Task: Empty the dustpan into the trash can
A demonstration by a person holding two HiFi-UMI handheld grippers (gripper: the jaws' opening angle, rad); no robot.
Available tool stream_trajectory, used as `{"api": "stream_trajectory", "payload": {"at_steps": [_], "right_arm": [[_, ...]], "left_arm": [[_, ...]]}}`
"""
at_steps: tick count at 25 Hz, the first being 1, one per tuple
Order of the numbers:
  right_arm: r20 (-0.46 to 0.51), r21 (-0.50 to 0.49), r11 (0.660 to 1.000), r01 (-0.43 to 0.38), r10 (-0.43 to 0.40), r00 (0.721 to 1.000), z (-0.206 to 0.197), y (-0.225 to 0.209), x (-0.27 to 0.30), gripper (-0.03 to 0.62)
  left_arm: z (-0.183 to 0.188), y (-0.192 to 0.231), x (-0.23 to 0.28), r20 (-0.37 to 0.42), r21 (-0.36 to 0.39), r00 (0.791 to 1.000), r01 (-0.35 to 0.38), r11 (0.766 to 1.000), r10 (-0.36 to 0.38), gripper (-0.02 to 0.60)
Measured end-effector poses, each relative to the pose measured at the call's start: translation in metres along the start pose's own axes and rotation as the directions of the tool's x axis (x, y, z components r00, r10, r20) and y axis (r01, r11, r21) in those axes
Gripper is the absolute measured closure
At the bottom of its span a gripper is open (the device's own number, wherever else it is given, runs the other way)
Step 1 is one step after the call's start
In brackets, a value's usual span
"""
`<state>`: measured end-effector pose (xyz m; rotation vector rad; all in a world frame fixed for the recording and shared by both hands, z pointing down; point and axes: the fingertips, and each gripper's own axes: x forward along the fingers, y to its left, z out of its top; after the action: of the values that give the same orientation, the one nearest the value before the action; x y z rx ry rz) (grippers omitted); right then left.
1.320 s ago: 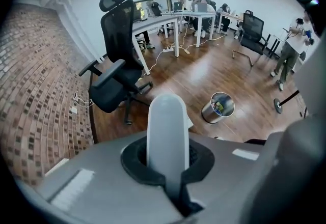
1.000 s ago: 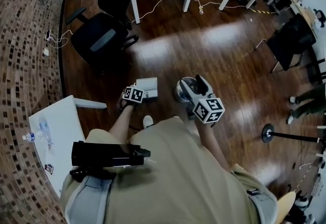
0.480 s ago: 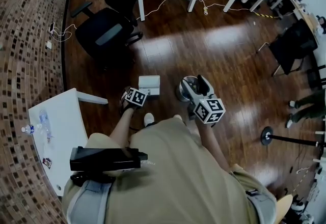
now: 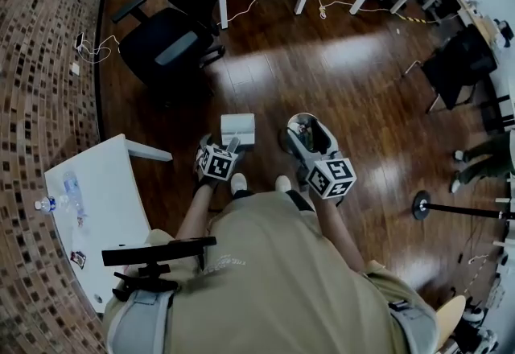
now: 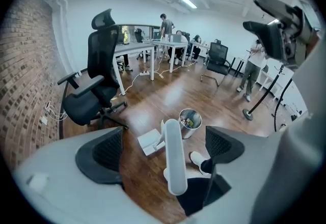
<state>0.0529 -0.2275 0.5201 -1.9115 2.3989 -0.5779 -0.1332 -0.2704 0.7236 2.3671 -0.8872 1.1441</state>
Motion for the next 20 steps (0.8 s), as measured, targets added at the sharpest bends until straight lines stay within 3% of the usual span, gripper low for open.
{"api": "stream_trajectory", "payload": {"at_steps": [4,7,9,13,16,18,20], "right_arm": [[0.028,-0.014,1.000,-0.003,0.003,1.000,0.005,0.002,-0.020,0.232],[0.067,-0.001,1.000,-0.019,0.019,0.998,0.007,-0.001,-0.039,0.232],[0.099,-0.019,0.999,-0.048,0.049,0.994,0.009,0.001,-0.059,0.232],[0.161,-0.096,0.992,-0.078,0.093,0.983,0.008,-0.010,-0.128,0.232],[0.168,-0.124,0.989,-0.076,0.096,0.981,-0.014,-0.040,-0.192,0.232],[0.172,-0.135,0.988,-0.075,0.098,0.980,-0.024,-0.062,-0.232,0.232],[0.184,-0.150,0.986,-0.068,0.095,0.978,-0.028,-0.080,-0.273,0.232]], "left_arm": [[0.028,-0.027,-0.041,0.114,0.051,0.992,0.048,0.998,-0.054,0.083],[0.050,-0.068,-0.076,0.207,0.088,0.970,0.110,0.990,-0.126,0.083],[0.063,-0.093,-0.097,0.284,0.099,0.952,0.092,0.991,-0.116,0.083],[0.089,-0.145,-0.121,0.446,0.070,0.895,-0.009,0.998,-0.023,0.087],[0.093,-0.199,-0.140,0.550,0.011,0.832,-0.087,0.996,0.067,0.100],[0.092,-0.238,-0.155,0.604,-0.014,0.789,-0.135,0.991,0.116,0.118],[0.089,-0.280,-0.171,0.627,-0.023,0.766,-0.159,0.987,0.138,0.127]]}}
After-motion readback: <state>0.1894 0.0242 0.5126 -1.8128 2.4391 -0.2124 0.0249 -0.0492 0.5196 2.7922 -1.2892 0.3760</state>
